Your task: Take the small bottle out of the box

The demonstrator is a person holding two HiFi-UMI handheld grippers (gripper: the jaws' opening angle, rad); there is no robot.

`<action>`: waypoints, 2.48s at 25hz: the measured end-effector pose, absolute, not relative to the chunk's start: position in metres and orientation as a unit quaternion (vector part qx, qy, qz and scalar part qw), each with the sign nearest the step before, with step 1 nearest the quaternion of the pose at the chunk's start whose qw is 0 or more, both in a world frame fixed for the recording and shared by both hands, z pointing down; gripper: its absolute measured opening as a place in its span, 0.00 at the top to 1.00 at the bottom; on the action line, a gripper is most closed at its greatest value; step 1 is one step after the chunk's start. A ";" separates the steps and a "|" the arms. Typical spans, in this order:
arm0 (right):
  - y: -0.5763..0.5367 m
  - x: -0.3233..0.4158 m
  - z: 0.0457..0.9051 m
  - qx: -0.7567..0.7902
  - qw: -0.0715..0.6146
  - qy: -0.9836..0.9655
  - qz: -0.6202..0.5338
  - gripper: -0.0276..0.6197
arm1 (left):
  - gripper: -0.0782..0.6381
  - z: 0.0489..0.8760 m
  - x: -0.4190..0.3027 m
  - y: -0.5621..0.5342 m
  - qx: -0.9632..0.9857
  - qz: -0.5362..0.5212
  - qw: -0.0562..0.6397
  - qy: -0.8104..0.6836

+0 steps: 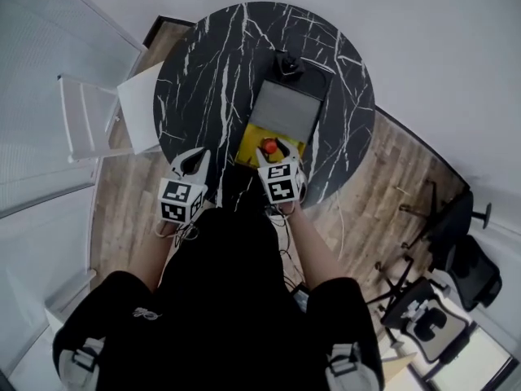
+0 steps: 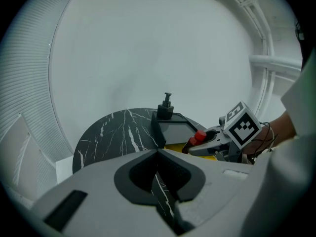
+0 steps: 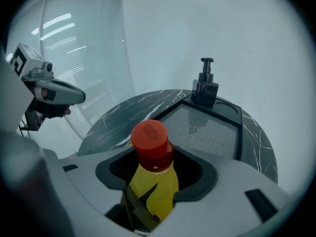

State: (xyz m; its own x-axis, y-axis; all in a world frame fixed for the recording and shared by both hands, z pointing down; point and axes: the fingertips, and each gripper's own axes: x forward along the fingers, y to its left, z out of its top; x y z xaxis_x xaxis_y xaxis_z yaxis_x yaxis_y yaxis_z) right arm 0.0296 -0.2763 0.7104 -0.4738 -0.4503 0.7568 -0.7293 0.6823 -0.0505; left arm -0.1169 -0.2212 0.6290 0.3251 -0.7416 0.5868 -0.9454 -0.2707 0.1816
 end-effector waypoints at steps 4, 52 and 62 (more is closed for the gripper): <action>-0.279 0.027 0.682 0.376 0.327 -0.846 0.190 0.63 | 0.89 0.626 -0.102 -0.223 0.788 0.199 0.249 -0.527; -0.225 0.123 0.404 0.575 0.064 -0.816 -0.003 0.63 | 0.89 0.426 -0.015 -0.256 0.880 0.074 0.058 -0.465; -0.220 0.134 0.393 0.576 0.059 -0.815 -0.008 0.63 | 0.89 0.418 -0.010 -0.248 0.878 0.067 0.054 -0.471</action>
